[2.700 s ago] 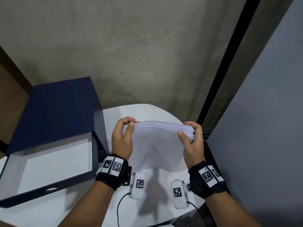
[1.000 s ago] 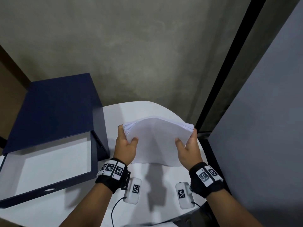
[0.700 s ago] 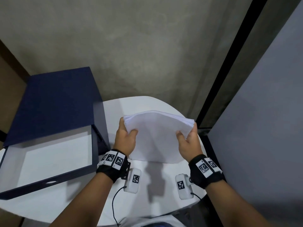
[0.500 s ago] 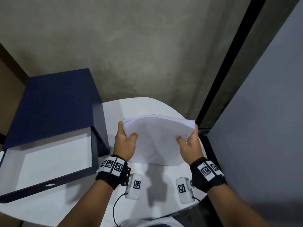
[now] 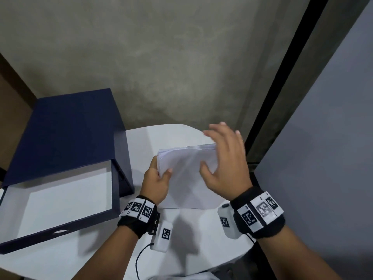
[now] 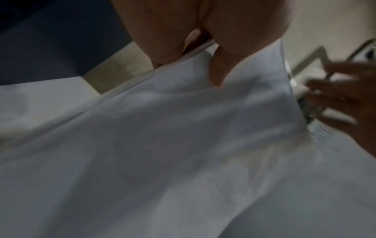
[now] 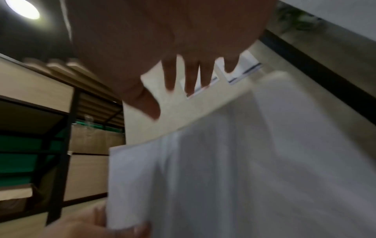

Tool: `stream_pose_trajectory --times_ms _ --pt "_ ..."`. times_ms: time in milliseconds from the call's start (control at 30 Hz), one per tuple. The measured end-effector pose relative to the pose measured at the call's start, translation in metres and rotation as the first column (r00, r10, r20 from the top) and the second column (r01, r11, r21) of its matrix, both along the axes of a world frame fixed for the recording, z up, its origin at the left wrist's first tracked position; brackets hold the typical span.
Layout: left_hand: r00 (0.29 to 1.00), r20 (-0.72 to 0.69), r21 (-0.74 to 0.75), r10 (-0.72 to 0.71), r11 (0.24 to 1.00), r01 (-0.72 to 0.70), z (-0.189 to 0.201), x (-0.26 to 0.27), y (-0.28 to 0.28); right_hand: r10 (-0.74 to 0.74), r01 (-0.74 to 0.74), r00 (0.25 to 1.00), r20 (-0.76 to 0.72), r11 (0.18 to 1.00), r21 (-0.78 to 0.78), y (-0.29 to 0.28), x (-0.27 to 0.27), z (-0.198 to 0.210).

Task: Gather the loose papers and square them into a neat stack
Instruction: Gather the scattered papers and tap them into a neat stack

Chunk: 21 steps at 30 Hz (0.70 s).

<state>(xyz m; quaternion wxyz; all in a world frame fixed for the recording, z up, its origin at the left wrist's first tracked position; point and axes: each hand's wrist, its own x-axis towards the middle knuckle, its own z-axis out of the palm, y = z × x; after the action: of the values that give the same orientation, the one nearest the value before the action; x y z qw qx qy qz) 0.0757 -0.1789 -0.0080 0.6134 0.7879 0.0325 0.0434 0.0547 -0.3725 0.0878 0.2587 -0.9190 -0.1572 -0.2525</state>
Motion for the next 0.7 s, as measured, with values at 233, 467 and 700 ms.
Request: stream_pose_trajectory --times_ms 233,467,700 --pt "0.957 0.239 0.179 -0.163 0.976 0.121 0.024 0.007 -0.023 -0.083 0.013 0.975 -0.206 0.947 -0.320 -0.005 0.012 0.006" --pt "0.954 0.124 0.296 0.273 0.908 -0.298 -0.014 0.005 0.000 -0.031 0.087 0.963 -0.267 0.976 0.201 -0.074 0.002 0.002" --pt "0.958 -0.282 -0.379 0.056 0.911 -0.164 -0.029 0.020 0.012 0.079 0.239 0.907 -0.415 0.714 0.658 -0.116 -0.008 -0.028"
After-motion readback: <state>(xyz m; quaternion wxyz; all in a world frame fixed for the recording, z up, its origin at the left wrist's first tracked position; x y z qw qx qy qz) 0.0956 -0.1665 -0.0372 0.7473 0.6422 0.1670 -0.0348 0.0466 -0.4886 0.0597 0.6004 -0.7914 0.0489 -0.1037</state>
